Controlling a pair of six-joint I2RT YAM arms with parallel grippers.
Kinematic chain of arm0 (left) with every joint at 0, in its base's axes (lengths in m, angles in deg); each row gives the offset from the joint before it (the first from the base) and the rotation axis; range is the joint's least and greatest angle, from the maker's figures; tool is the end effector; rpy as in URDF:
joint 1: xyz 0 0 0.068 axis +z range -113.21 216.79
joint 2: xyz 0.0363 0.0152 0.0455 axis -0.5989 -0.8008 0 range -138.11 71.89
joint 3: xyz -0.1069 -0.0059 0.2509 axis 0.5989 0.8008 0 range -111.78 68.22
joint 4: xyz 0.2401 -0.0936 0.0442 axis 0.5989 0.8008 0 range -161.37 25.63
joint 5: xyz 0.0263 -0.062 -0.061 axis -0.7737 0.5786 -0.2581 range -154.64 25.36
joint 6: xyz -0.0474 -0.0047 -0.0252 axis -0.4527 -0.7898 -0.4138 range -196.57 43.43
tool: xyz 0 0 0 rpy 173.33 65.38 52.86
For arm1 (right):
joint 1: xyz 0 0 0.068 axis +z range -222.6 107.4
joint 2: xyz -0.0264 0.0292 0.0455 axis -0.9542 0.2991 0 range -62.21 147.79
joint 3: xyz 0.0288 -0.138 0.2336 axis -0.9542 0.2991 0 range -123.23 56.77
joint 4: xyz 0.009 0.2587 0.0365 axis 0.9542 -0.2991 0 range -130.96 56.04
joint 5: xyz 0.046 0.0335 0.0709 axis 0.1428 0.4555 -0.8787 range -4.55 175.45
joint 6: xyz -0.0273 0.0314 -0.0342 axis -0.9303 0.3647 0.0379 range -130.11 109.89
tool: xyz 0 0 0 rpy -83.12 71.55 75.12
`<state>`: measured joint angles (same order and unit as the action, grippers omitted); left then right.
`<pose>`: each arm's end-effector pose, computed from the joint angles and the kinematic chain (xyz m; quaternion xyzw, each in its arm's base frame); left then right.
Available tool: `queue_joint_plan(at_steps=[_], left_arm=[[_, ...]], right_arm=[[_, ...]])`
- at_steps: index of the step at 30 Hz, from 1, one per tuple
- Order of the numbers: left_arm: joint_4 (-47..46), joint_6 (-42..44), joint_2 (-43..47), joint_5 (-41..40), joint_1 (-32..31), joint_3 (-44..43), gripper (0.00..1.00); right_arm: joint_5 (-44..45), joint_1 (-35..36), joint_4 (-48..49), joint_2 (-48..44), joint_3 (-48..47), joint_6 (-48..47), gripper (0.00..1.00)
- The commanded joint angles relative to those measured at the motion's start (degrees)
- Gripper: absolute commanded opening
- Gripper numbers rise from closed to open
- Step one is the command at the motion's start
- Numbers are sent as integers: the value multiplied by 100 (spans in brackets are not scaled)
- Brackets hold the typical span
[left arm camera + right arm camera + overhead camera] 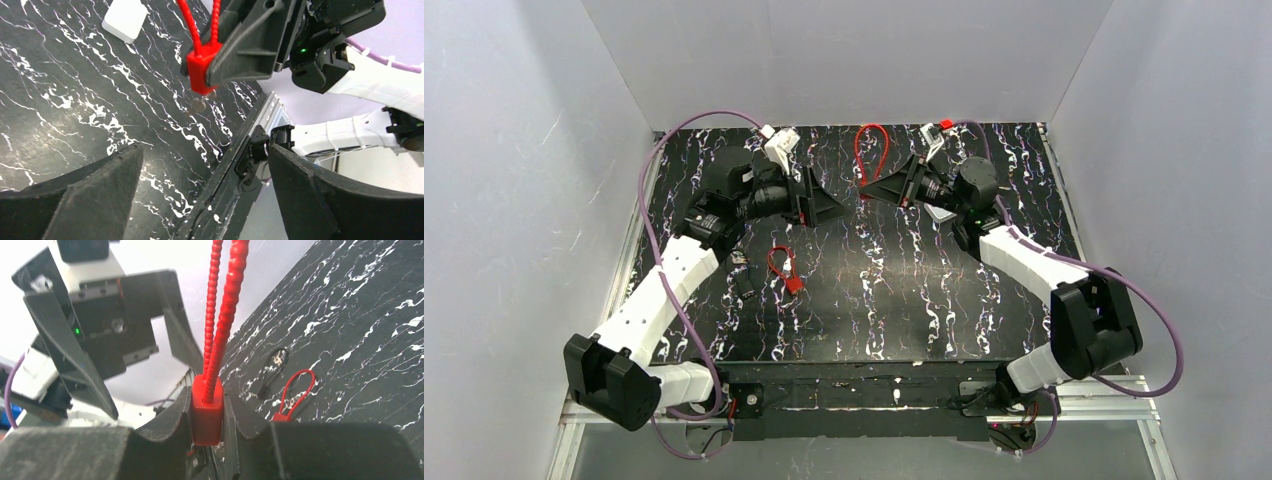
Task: Lock with the key
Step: Lock the lock.
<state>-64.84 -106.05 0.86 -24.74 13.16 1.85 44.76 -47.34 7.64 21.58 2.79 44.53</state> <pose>0.2498 -0.1341 0.3834 0.1792 0.7365 -0.5025 0.4159 0.2910 0.1630 0.3269 -0.1109 0.6405 0.6353 0.4170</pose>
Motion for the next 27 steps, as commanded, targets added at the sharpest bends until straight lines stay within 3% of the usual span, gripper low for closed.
queue_joint_plan(at_steps=[1,6,15,18,22,27], left_arm=[[-604,-287,-118,99,11,3,77],[-572,-218,-371,-206,-80,-181,62],[-602,-186,-796,-419,-272,-381,50],[-749,-233,-855,-454,-319,-384,53],[-737,-177,-913,-579,-352,-412,69],[-686,-129,-963,-704,-361,-444,70]], right_arm=[[697,13,234,180,-344,639,1],[1326,75,-1650,255,-886,272,1],[1433,201,-1477,219,-712,513,1],[1321,250,-1130,189,-593,666,1],[1146,336,-701,160,-480,776,1],[981,444,-298,131,-421,876,1]])
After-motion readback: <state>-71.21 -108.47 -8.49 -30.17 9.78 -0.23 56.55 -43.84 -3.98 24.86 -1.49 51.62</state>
